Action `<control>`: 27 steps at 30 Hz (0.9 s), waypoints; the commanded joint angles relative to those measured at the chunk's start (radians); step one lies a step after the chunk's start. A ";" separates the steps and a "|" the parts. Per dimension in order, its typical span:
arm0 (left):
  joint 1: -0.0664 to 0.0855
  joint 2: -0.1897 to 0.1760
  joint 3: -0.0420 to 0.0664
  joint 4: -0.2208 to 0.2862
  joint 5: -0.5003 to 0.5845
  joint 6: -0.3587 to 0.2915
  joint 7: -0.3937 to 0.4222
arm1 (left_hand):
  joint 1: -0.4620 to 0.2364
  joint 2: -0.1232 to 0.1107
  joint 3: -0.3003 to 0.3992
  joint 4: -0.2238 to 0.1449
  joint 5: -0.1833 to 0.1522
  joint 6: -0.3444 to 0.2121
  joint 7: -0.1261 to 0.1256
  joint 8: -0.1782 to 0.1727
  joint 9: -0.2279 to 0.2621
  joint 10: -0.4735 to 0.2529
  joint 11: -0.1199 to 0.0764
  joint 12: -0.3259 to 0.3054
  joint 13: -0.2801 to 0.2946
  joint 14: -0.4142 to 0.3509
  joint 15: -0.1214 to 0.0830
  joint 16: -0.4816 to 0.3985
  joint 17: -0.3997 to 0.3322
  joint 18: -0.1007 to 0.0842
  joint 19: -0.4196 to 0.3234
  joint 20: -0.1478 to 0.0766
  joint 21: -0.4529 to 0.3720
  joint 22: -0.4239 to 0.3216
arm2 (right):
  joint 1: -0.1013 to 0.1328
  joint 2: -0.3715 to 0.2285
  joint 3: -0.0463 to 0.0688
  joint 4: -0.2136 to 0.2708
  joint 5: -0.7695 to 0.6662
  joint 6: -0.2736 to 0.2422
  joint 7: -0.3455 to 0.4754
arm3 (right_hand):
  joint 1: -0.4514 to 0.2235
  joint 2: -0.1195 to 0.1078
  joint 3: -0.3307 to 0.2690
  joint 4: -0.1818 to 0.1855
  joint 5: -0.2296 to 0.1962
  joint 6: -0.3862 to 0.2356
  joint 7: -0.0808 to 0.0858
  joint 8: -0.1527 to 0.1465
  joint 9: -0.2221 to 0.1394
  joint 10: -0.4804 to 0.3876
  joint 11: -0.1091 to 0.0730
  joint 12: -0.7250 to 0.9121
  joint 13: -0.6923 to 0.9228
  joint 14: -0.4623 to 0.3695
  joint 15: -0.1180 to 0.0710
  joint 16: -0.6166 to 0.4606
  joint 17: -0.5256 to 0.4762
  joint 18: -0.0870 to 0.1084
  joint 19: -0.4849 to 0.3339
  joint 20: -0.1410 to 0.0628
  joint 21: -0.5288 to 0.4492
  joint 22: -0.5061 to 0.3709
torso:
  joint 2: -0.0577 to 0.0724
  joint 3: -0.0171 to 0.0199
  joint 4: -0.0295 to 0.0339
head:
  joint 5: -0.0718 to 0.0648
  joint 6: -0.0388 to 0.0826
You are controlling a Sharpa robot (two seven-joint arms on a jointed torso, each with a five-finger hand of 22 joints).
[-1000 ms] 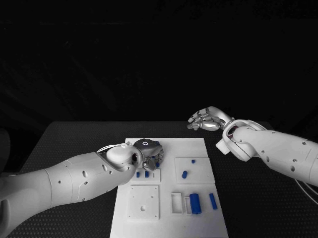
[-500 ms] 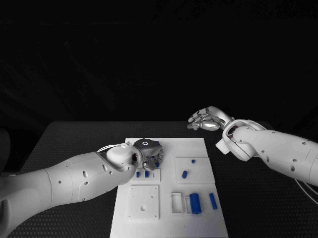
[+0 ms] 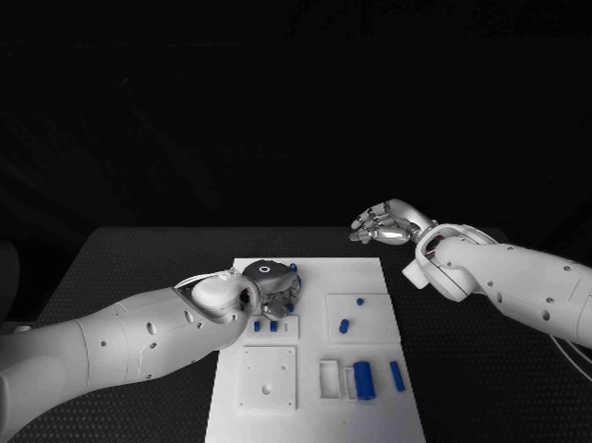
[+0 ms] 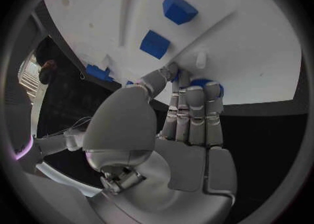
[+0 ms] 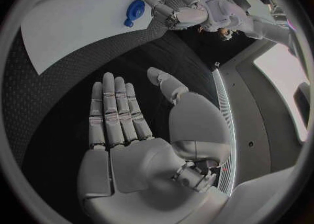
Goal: Assemble the parts on the task board
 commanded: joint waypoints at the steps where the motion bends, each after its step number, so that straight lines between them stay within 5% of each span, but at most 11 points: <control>1: -0.001 -0.008 0.004 0.014 0.031 -0.028 -0.013 | -0.020 0.001 0.003 0.021 -0.007 0.010 -0.003 0.007 0.001 0.010 -0.001 0.006 0.003 0.009 -0.003 0.005 -0.002 0.014 0.012 -0.026 0.004 0.001 | -0.001 0.000 0.000 -0.001 -0.002 0.013 0.011 | -0.002 0.010 -0.001 -0.001 0.004 -0.006 0.002 0.005 -0.001 0.002 0.002 0.006 -0.001 -0.007 -0.001 -0.005 0.002 -0.005 -0.006 0.003 -0.005 0.001 | -0.001 0.0003 0.0008 | 0.000 0.002; 5: -0.001 -0.014 0.038 0.028 0.049 -0.049 -0.008 | -0.017 -0.002 0.007 0.023 -0.007 0.011 -0.004 0.007 0.000 0.010 -0.002 0.006 0.004 0.011 -0.004 0.005 -0.003 0.015 0.014 -0.029 0.004 0.001 | -0.001 0.000 0.000 -0.001 -0.002 0.013 0.011 | -0.001 0.010 -0.001 -0.002 0.004 -0.006 0.001 0.005 -0.001 0.002 0.002 0.006 -0.001 -0.007 -0.001 -0.005 0.002 -0.005 -0.006 0.003 -0.006 0.001 | -0.001 0.0001 0.0009 | 0.002 0.005; 11: 0.000 -0.044 0.066 0.070 0.064 -0.036 -0.013 | -0.012 -0.005 0.010 0.023 -0.006 0.011 -0.004 0.007 -0.001 0.010 -0.003 0.006 0.004 0.013 -0.005 0.005 -0.003 0.015 0.016 -0.032 0.004 0.001 | -0.001 0.000 0.000 -0.002 -0.002 0.014 0.010 | -0.001 0.010 -0.001 -0.002 0.004 -0.005 0.001 0.005 -0.001 0.002 0.002 0.006 -0.001 -0.007 -0.001 -0.005 0.002 -0.005 -0.006 0.003 -0.006 0.002 | -0.001 -0.0006 0.0016 | 0.006 0.007; 27: 0.000 -0.141 0.072 0.127 0.087 -0.021 -0.022 | -0.007 -0.010 0.012 0.022 -0.006 0.010 -0.003 0.005 -0.003 0.008 -0.002 0.004 0.005 0.012 -0.004 0.003 -0.005 0.014 0.016 -0.034 0.002 0.001 | -0.001 -0.003 0.000 -0.004 -0.002 0.016 0.009 | 0.000 0.010 0.000 -0.003 0.003 -0.004 0.001 0.006 -0.001 0.002 0.002 0.006 -0.002 -0.007 -0.001 -0.006 0.003 -0.005 -0.006 0.003 -0.007 0.002 | 0.000 -0.0024 0.0029 | 0.010 0.006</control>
